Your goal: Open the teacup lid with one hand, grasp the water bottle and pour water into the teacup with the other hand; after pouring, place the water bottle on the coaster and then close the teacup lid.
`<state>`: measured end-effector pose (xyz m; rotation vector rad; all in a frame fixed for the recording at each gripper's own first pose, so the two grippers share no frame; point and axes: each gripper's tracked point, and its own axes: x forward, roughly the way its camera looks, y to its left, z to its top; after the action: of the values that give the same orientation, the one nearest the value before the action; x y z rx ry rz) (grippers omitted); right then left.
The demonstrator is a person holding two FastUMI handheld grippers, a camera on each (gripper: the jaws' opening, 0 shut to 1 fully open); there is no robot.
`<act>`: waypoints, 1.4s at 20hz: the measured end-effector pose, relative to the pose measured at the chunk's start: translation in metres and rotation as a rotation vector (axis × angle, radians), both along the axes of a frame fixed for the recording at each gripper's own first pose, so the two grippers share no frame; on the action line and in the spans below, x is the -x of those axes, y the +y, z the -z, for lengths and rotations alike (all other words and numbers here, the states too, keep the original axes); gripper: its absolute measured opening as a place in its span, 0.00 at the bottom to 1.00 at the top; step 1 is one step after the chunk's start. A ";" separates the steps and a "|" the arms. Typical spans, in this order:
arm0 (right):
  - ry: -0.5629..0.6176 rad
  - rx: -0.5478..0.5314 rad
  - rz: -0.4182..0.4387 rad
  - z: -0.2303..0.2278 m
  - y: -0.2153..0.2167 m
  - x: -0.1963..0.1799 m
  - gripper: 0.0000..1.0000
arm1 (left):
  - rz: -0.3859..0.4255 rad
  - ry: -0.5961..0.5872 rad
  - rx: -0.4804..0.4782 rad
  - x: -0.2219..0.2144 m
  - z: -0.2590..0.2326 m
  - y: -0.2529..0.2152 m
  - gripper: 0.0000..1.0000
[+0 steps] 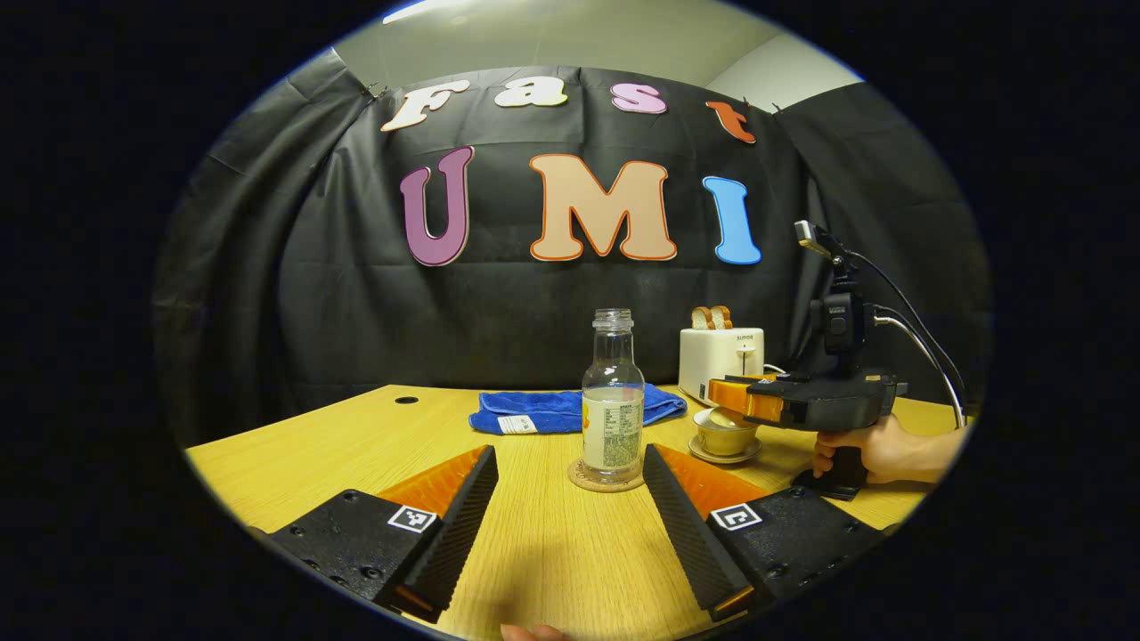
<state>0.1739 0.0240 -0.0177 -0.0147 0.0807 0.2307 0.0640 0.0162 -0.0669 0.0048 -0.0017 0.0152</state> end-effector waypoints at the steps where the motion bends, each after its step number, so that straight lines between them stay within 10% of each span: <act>1: 0.008 0.003 -0.002 0.002 0.001 -0.002 0.29 | 0.000 0.000 -0.001 0.000 0.000 0.000 0.95; 13: 0.053 0.017 -0.017 0.010 0.008 -0.009 0.29 | 0.000 0.000 0.000 0.000 0.001 0.000 0.95; 18: 0.020 0.020 0.004 0.006 0.006 -0.011 1.00 | 0.000 0.000 0.000 0.000 0.001 0.000 0.95; 28: -0.073 -0.016 0.086 -0.010 -0.010 0.009 1.00 | 0.006 0.001 0.001 0.001 0.002 0.000 0.95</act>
<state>0.1644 0.0139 -0.0080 -0.0035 0.0069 0.1442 0.0632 0.0160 -0.0685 0.0039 -0.0004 0.0096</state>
